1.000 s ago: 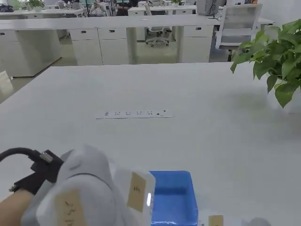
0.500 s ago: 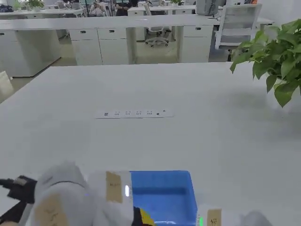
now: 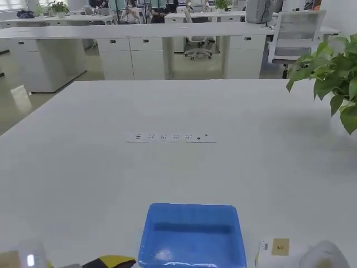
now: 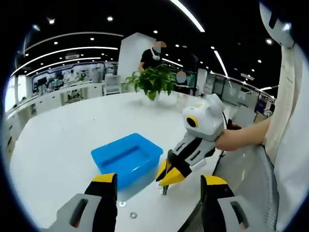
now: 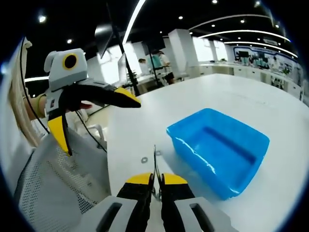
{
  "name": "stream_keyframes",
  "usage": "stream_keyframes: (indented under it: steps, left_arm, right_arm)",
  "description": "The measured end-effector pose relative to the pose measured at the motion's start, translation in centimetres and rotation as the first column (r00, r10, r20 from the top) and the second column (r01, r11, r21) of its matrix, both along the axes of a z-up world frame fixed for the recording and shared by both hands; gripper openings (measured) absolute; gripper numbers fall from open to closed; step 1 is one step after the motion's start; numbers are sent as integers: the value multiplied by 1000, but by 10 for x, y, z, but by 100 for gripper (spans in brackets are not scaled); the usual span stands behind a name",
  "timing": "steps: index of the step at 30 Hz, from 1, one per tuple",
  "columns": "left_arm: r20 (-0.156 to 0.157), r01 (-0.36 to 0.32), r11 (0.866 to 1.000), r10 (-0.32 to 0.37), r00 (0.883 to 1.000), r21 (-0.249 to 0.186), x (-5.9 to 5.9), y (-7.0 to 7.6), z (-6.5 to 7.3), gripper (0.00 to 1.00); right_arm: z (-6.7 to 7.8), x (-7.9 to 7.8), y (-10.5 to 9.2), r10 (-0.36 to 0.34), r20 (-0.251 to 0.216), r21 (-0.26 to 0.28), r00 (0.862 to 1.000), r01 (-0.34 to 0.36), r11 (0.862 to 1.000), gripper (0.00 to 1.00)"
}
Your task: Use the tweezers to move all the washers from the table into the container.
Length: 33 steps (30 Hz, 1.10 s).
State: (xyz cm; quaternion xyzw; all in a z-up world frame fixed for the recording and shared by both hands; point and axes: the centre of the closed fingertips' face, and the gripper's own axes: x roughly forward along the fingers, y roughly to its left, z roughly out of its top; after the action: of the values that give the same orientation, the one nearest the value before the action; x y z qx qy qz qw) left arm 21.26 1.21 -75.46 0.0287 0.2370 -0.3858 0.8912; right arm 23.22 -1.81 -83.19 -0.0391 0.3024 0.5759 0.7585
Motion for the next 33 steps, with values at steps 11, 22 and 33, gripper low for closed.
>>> stream_keyframes:
  steps: [11, 22, 33]
  left_arm:
    - [122, -211, 976, 217, 969, -60, 7, 33, 10, 93]
    - [186, -336, 918, 375, 908, -210, 18, 54, 28, 98]
    - [225, -337, 931, 361, 905, -139, 17, 54, 26, 98]
  right_arm:
    - [4, 7, -2, -77, -145, 73, 987, 88, 993, 3]
    - [31, 13, -10, -112, -211, 135, 971, 143, 981, 3]
    - [48, 22, -24, -130, -233, 128, 964, 162, 978, 3]
